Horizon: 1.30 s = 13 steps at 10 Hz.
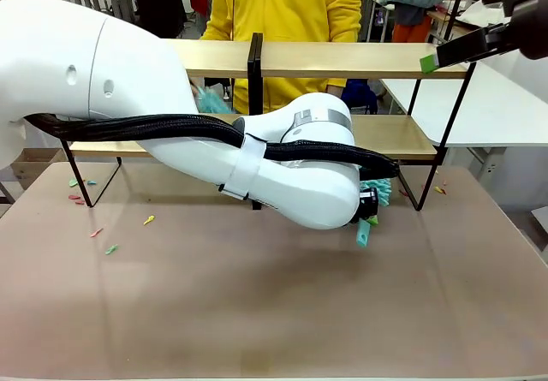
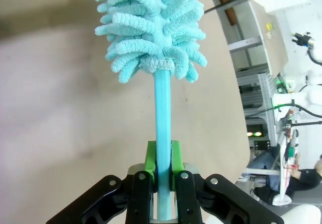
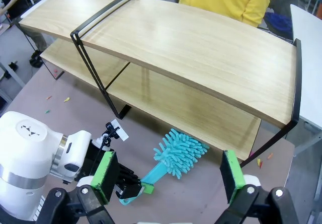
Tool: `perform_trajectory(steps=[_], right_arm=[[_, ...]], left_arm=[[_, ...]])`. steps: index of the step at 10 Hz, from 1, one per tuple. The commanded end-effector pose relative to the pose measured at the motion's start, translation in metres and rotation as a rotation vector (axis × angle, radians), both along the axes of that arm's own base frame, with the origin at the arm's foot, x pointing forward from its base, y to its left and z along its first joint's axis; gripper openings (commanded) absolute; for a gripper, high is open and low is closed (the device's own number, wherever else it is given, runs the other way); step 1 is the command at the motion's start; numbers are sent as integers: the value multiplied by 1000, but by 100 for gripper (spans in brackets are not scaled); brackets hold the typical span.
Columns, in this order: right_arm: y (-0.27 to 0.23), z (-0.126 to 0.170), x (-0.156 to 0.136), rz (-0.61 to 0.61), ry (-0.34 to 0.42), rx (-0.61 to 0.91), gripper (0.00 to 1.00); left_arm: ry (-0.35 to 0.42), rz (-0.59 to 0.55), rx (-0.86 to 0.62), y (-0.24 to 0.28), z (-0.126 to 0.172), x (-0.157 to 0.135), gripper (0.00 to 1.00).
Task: Clean the shelves.
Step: Clean another randomly selected level of the Shelf with the Duster.
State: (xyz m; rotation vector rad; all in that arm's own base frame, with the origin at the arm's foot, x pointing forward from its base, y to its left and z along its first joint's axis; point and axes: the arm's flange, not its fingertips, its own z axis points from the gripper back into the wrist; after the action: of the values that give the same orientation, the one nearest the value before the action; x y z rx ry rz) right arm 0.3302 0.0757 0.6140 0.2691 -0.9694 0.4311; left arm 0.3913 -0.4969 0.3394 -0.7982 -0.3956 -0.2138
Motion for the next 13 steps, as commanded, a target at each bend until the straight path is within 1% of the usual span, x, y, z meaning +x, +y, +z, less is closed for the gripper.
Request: perform_trajectory(steps=[1,2,3,4,6,7,9,10,11,12,13], right_arm=[[-1,1,1,1,0,1,100],[-1,1,1,1,0,1,100],[-1,1,1,1,0,1,100],[-1,1,1,1,0,1,100],[-1,1,1,1,0,1,100],[-1,1,1,1,0,1,100],[-1,1,1,1,0,1,100],[-1,1,1,1,0,1,100],[-1,1,1,1,0,1,100],[-1,1,1,1,0,1,100],[-1,1,1,1,0,1,100]], left_arm=[[28,-31,132,4,-5,1,13],[52,-20,256,8,-9,2,13],[83,5,331,16,-10,5,13],[120,-9,369,23,-11,6,13],[114,-14,278,31,-2,8,13],[105,2,243,33,0,7,13],[127,16,226,32,-2,9,13],[142,55,228,31,-4,11,13],[134,103,268,31,-8,9,13],[145,110,329,31,-11,7,13],[137,137,333,31,-10,10,13]])
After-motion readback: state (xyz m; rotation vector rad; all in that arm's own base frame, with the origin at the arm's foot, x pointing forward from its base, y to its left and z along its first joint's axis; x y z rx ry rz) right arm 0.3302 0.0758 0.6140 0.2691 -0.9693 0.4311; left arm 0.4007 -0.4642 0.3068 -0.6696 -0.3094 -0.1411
